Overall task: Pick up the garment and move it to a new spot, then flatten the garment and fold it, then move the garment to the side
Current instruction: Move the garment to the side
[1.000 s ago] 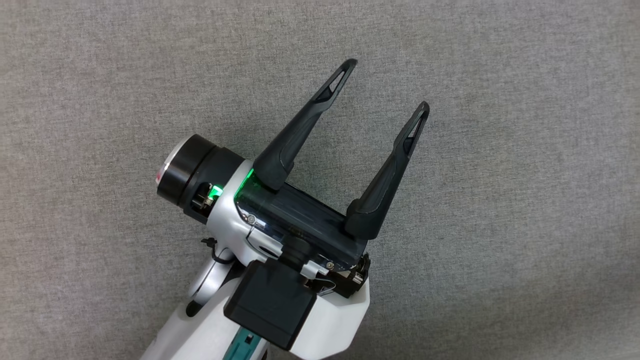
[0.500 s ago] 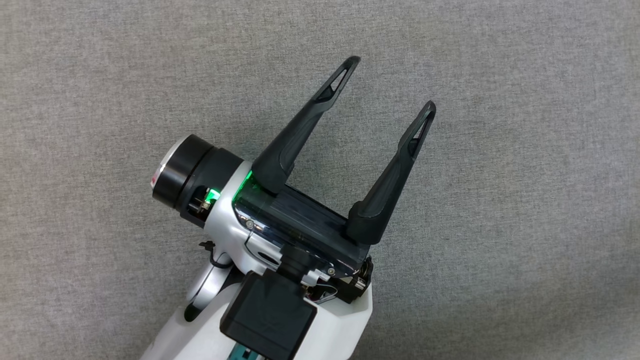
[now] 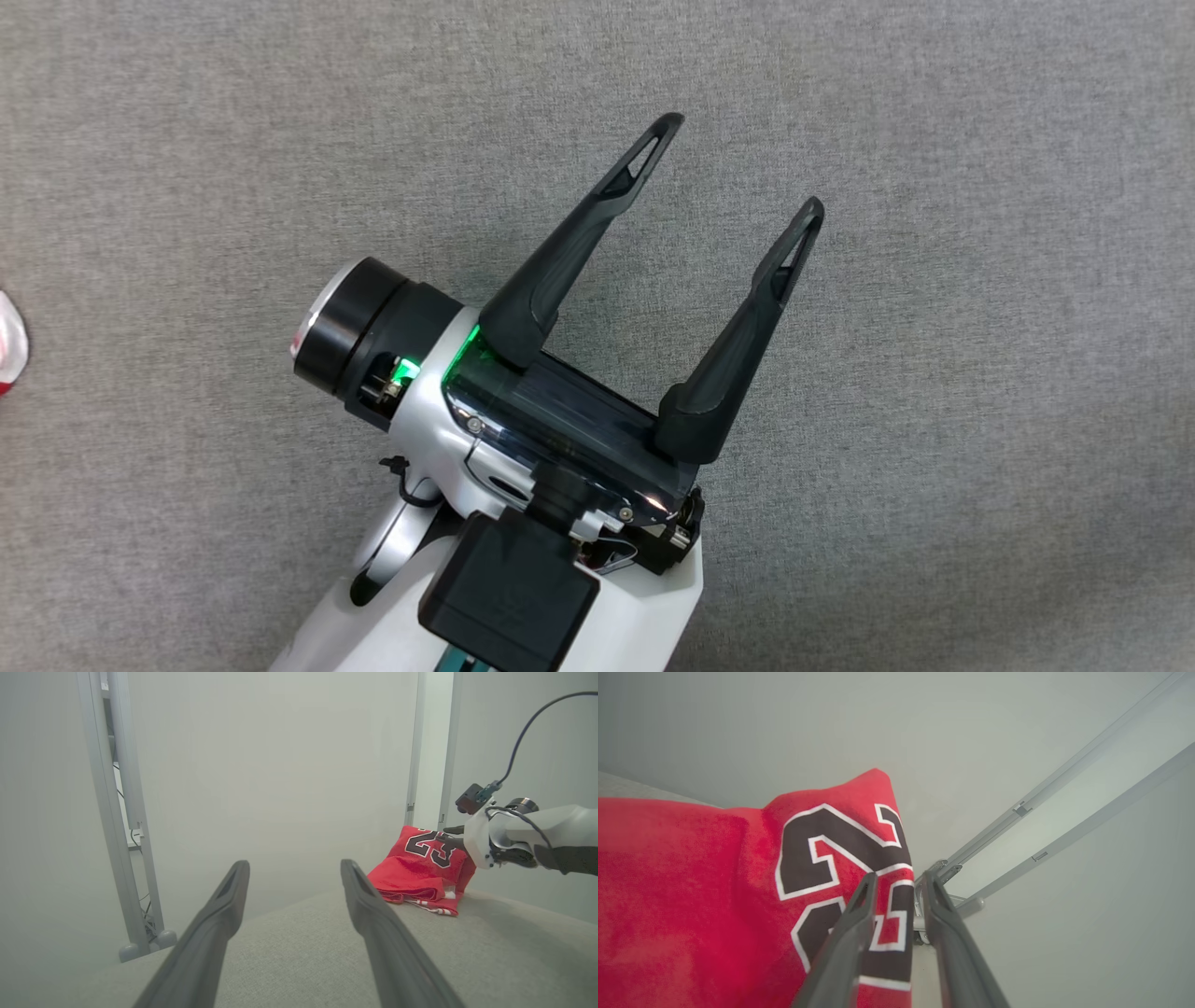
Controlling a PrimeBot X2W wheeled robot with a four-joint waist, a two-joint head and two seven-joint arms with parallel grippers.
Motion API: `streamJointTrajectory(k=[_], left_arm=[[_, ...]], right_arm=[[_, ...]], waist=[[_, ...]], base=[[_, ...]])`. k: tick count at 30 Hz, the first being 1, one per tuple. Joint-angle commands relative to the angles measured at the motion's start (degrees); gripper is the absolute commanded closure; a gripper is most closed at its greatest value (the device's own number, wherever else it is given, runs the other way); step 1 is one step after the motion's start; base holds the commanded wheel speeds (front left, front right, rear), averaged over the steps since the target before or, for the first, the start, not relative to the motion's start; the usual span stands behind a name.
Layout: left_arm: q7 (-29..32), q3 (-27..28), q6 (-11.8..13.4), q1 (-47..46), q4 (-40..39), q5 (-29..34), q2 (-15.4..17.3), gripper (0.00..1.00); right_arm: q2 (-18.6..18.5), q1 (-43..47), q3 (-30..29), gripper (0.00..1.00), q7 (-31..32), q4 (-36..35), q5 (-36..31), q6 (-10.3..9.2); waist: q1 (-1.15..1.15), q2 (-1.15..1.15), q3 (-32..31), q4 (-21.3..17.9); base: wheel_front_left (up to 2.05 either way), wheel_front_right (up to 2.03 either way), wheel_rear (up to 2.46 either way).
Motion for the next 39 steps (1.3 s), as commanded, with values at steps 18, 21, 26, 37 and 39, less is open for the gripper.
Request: streamJointTrajectory(k=[18,21,26,37,39], left_arm=[[-3.3,7.0,5.7,10.5,7.3,-9.7,0.3,0.0],[-3.9,9.3,7.2,13.1,9.2,-11.3,0.6,0.0],[-4.4,12.0,8.5,15.5,11.5,-14.1,0.4,0.0],[-5.3,15.9,8.7,20.1,19.7,-18.3,0.3,0.0],[-5.3,16.7,8.6,21.5,21.2,-18.8,0.4,0.0]], right_arm=[[17.4,12.7,13.8,0.0,0.0,-10.7,19.6,-0.02],[17.9,19.0,21.4,0.0,0.0,-17.1,27.3,-0.02],[18.3,24.5,25.9,0.0,0.0,-22.7,31.8,-0.02],[20.3,41.5,27.5,0.0,0.0,-35.1,32.8,-0.02],[20.7,44.4,27.3,0.0,0.0,-36.5,31.7,-0.02]], waist=[[0.0,0.0,-15.2,2.4],[0.0,0.0,-19.0,2.6],[0.0,0.0,-22.7,2.9],[0.0,0.0,-32.4,2.6],[0.0,0.0,-34.0,2.2]], base=[[0.0,0.0,0.0],[0.0,0.0,0.0],[0.0,0.0,0.0],[0.0,0.0,0.0],[0.0,0.0,0.0]])
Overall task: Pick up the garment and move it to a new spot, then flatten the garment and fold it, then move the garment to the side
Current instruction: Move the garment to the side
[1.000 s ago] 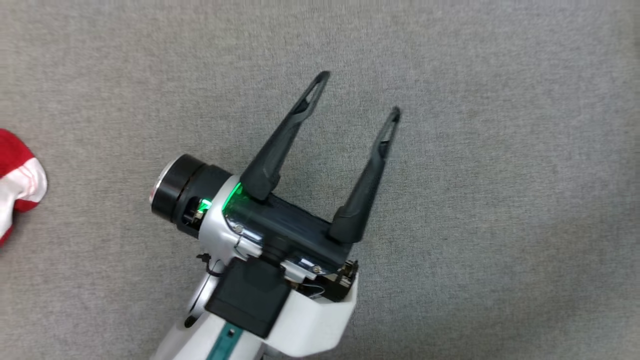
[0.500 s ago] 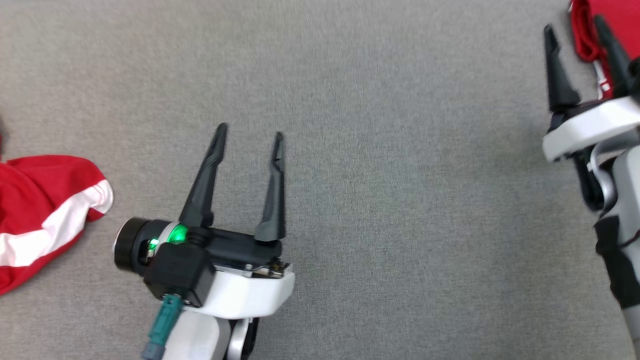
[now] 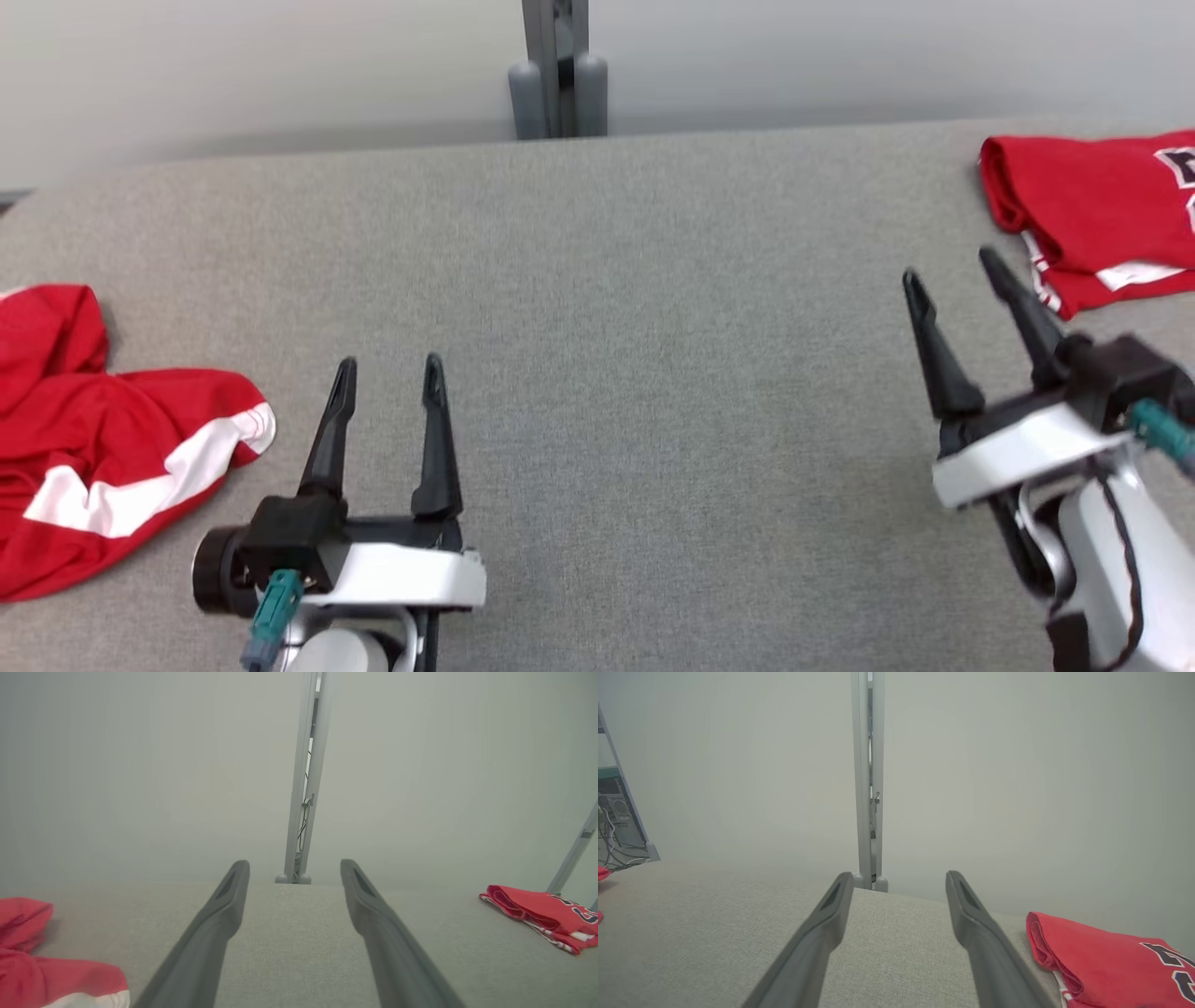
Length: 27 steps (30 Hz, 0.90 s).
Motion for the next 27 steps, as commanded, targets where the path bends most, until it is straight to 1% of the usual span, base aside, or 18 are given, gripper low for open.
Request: streamJointTrajectory(k=[1,2,8,18,23,27], left_arm=[[-0.3,0.8,-0.2,1.1,0.9,-0.5,0.3,0.0],[-0.3,1.5,-0.7,2.2,1.9,-0.7,0.3,0.0],[-0.3,3.7,-2.5,6.6,3.1,-0.2,0.1,0.0],[-0.3,6.4,-5.8,11.6,3.8,1.5,-0.5,0.0],[-0.3,7.1,-6.4,12.3,4.2,3.1,-0.6,0.0],[-0.3,7.2,-6.2,12.6,4.2,3.5,-0.7,0.0]], right_arm=[[0.1,2.5,-0.4,0.0,0.0,-1.0,-0.9,-0.02],[0.7,5.3,-1.1,0.0,0.0,-1.7,-1.5,-0.02],[2.5,12.4,-2.4,0.0,0.0,-5.1,-2.7,-0.02],[4.3,22.5,-4.7,0.0,0.0,-10.8,-4.3,-0.02],[5.8,25.0,-5.5,0.0,0.0,-11.4,-4.8,-0.02],[6.4,25.4,-5.9,0.0,0.0,-11.3,-4.7,-0.02]], waist=[[0.0,0.0,-2.8,-0.7],[0.0,0.0,-4.2,-1.1],[0.0,0.0,-7.9,-2.2],[0.0,0.0,-10.2,-1.8],[0.0,0.0,-10.7,-1.5],[0.0,0.0,-10.9,-1.4]], base=[[0.0,0.0,0.0],[0.0,0.0,0.0],[0.0,0.0,0.0],[0.0,0.0,0.0],[0.0,0.0,0.0],[0.0,0.0,0.0]])
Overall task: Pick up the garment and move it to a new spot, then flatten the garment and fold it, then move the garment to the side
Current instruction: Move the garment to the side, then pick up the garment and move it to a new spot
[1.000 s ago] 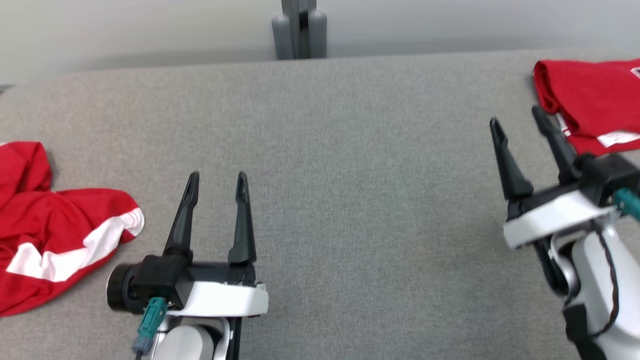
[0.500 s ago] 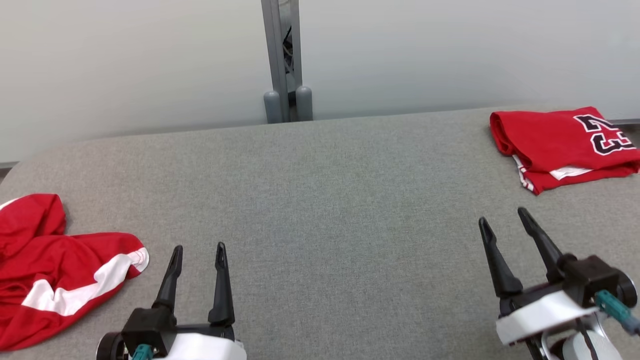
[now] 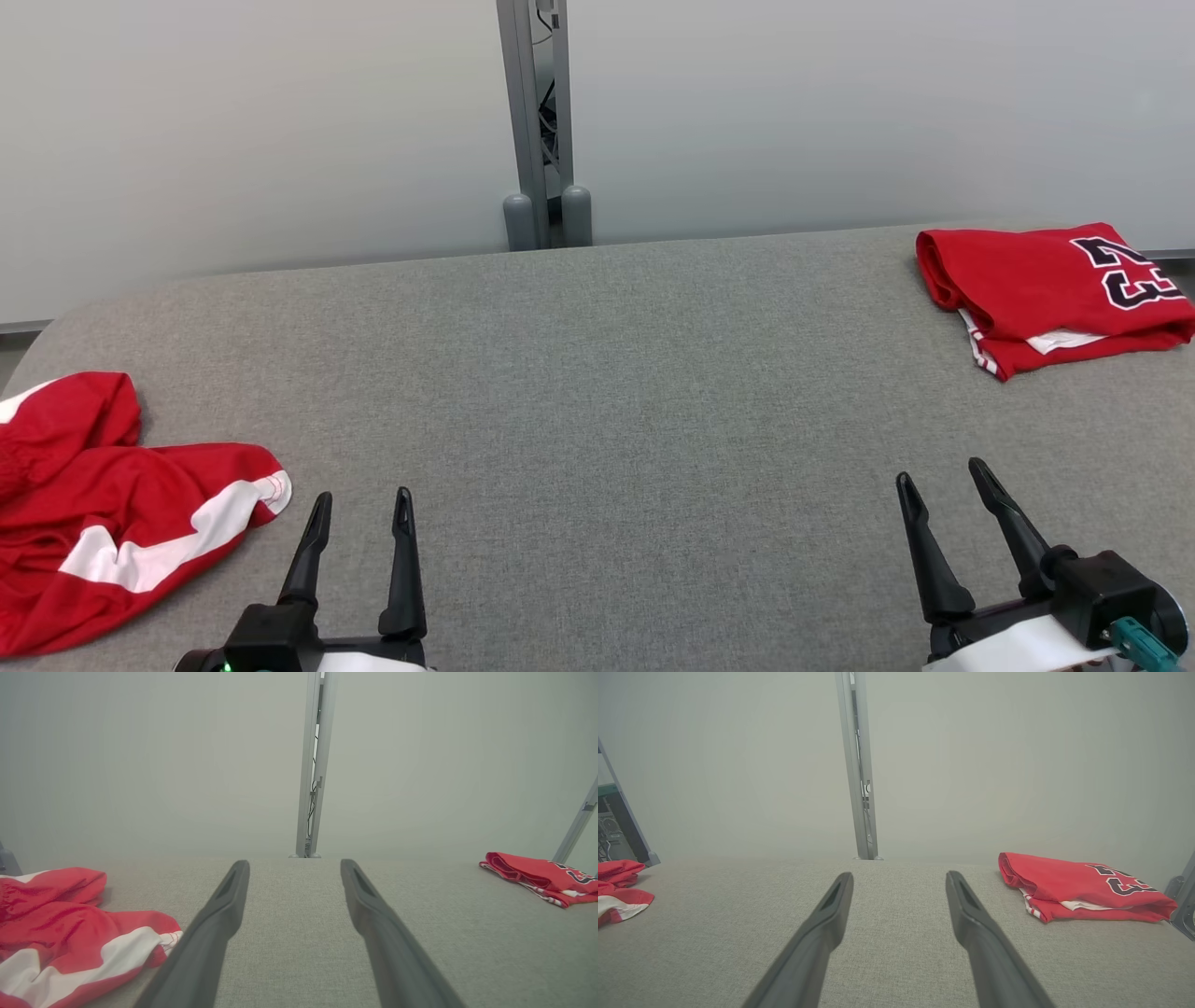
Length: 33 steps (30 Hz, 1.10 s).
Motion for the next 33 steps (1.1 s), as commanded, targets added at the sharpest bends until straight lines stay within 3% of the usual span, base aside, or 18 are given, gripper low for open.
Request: streamJointTrajectory(k=[1,13,27,33], left_arm=[[-0.2,0.1,0.3,0.5,0.0,0.3,0.1,0.0],[-0.2,-0.3,1.7,0.0,1.0,1.9,0.2,0.0],[-0.2,0.4,3.9,0.9,-0.5,2.5,0.2,0.0],[-0.2,0.8,3.7,1.5,-1.2,2.6,0.2,0.0]], right_arm=[[0.0,0.4,-0.3,0.0,0.0,-0.1,-0.2,-0.02],[1.0,0.6,-1.0,0.0,0.0,0.4,-0.9,-0.02],[2.0,0.3,1.2,0.0,0.0,0.1,0.8,-0.02],[2.2,0.0,2.0,0.0,0.0,0.6,1.1,-0.02]], waist=[[0.0,0.0,0.0,0.1],[0.0,0.0,-0.6,3.5],[0.0,0.0,0.1,18.6],[0.0,0.0,0.0,24.3]], base=[[0.0,0.0,0.0],[0.0,0.0,0.0],[0.0,0.0,0.0],[0.0,0.0,0.0]])
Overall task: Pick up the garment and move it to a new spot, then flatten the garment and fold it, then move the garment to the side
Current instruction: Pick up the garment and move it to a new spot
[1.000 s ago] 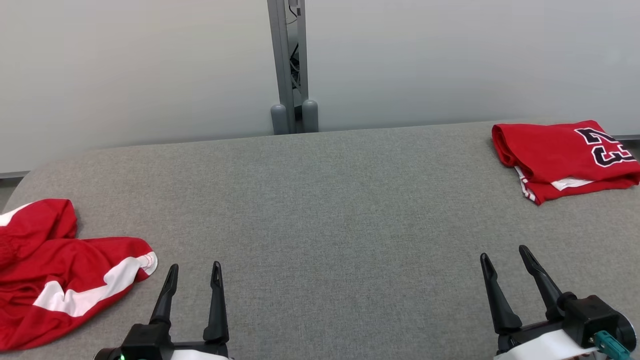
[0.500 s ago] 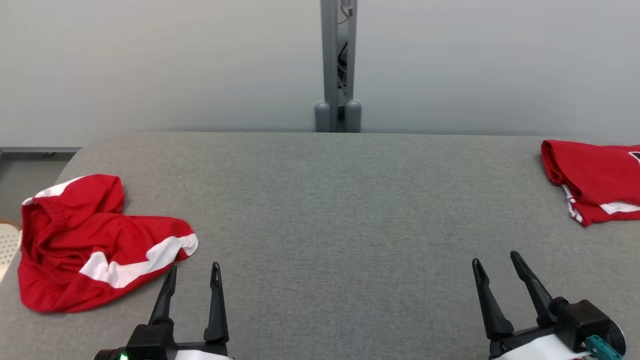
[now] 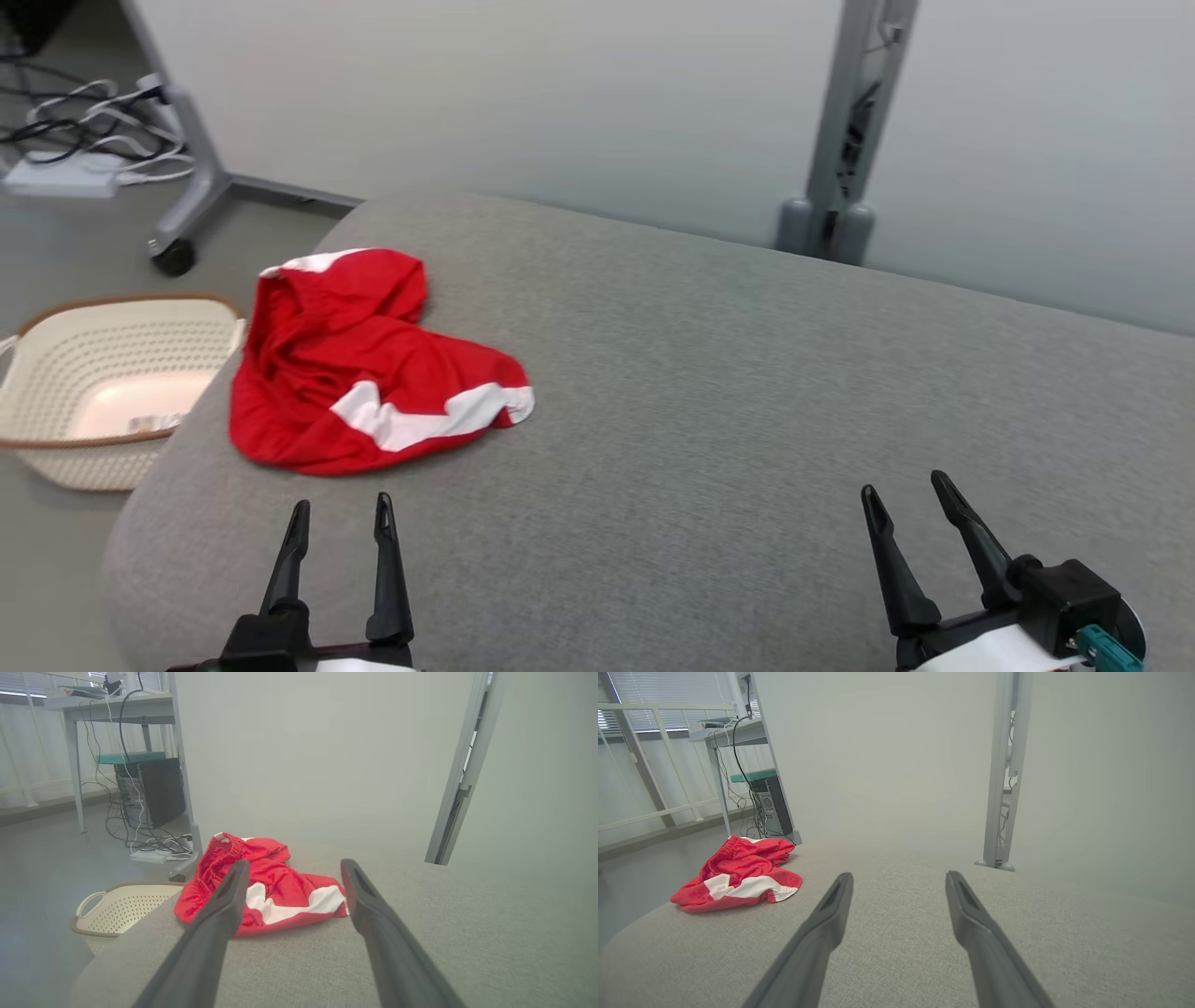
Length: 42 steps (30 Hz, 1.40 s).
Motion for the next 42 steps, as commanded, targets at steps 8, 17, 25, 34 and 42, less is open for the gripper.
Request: streamJointTrajectory(k=[8,17,25,34,42], left_arm=[[-0.2,0.2,0.3,0.9,-1.1,0.0,0.2,0.0],[-0.2,0.7,0.7,1.4,-1.9,-0.9,0.2,0.0],[-0.2,2.6,0.5,-3.7,-1.2,-2.3,0.2,0.0],[0.2,2.2,-0.1,-16.6,10.6,-6.3,0.2,0.0],[6.4,4.6,0.2,-29.9,22.1,-10.5,0.3,0.0]], right_arm=[[0.0,-0.4,0.5,0.0,0.0,0.5,0.6,-0.02],[0.1,-0.2,1.0,0.0,0.0,0.7,0.5,-0.02],[-2.4,-2.5,1.8,0.0,0.0,0.2,-0.3,-0.02],[-8.4,-8.0,4.0,0.0,0.0,-0.6,0.7,-0.02],[-11.3,-11.3,5.5,0.0,0.0,-1.6,1.7,-0.02]], waist=[[0.0,0.0,0.1,7.2],[0.0,0.0,0.7,7.9],[0.0,0.0,5.7,6.0],[0.0,0.0,14.4,2.7],[0.0,0.0,19.8,-0.1]], base=[[0.0,0.0,0.0],[0.0,0.0,0.0],[0.0,0.0,0.0],[0.0,0.0,0.0],[0.0,0.0,0.0]])
